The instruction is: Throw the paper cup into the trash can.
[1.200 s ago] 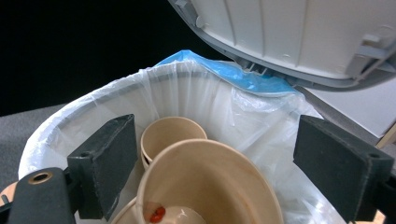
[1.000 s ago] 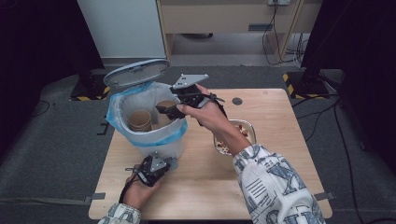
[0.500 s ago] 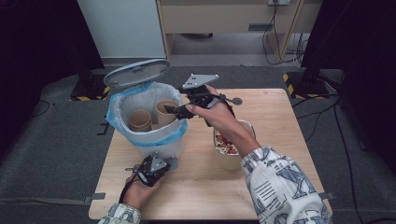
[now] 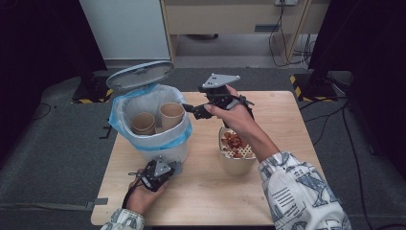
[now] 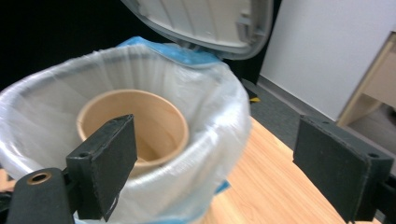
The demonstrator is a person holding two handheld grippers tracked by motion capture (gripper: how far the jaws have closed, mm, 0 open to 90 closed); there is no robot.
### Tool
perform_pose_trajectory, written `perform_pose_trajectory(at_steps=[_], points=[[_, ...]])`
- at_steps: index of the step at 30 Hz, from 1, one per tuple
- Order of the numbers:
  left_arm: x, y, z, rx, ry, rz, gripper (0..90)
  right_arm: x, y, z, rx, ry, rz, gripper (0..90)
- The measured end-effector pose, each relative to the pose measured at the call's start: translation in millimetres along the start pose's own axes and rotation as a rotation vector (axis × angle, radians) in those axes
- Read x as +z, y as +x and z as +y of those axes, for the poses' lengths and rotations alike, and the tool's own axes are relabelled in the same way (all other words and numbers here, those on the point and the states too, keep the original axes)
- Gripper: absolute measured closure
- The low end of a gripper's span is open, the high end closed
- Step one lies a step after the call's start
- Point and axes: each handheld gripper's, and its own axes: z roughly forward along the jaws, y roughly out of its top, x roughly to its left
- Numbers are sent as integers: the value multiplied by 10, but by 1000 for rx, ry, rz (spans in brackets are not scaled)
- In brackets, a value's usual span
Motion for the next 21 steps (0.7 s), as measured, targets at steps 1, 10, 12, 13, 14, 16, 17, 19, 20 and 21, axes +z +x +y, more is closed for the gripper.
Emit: perform_pose_trajectory(at_steps=[1,10,12,13,14,16,17,19,20,21], points=[[0,0,0,1,0,0,899,-9,-11,-9,2,1,-6,136],[-1,-1,0,2,1,0,899,-89,-110,-88,-4,34,-84,125],[-1,0,0,1,0,0,898,-107,-129,-99,-3,38,-97,121],[-1,0,0,1,0,0,899,-115,-141,-105,-2,39,-104,120],[-1,0,0,2,0,0,898,-124,-151,-112,-2,42,-112,120],[0,-1,-1,2,-1,1,898,-143,-173,-130,2,45,-123,120],[0,-1,-1,1,-1,1,898,-152,-182,-139,7,46,-127,119],[0,-1,-1,3,-1,2,899,-173,-201,-159,8,52,-137,117],[0,-1,-1,2,-1,1,899,-187,-214,-169,8,53,-141,116],[0,-2,-1,1,-1,1,898,-204,-230,-182,14,53,-146,116]])
